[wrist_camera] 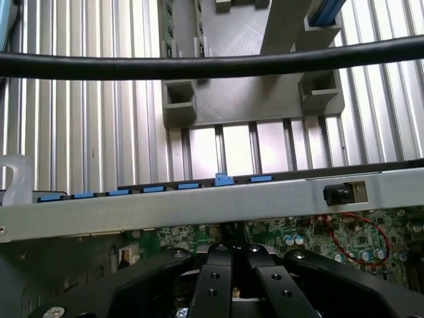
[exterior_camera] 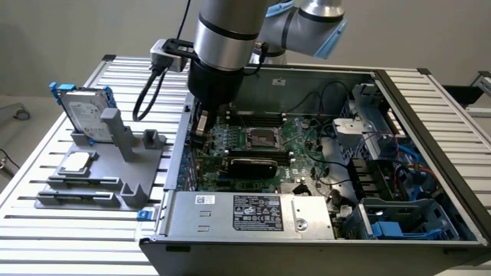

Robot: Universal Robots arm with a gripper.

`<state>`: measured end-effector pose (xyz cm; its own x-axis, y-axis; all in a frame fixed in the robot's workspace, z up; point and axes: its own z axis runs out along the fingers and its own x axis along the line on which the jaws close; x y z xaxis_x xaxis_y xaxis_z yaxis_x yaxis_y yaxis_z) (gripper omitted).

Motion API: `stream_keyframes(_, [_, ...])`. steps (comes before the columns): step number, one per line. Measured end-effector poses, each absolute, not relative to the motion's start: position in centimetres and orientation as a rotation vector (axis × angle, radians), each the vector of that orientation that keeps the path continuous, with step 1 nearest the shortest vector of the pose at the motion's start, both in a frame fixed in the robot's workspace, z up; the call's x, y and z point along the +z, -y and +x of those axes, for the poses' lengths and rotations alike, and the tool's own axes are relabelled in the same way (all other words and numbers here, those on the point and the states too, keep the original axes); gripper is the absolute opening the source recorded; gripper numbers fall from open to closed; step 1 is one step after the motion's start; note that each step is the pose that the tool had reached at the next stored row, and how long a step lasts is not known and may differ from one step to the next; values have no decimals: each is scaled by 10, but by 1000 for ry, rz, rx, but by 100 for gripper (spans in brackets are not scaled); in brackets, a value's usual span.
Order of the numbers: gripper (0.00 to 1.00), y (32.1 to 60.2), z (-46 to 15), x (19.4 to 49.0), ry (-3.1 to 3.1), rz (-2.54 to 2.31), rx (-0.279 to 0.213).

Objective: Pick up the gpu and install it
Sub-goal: 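Press down on the gpu until it lock into place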

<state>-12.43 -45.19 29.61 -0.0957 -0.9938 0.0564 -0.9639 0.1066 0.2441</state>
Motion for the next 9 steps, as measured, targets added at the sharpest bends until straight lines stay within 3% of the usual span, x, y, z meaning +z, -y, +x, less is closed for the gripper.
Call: stream_keyframes(9, [11,452,-124,293,2183,1941,-204])
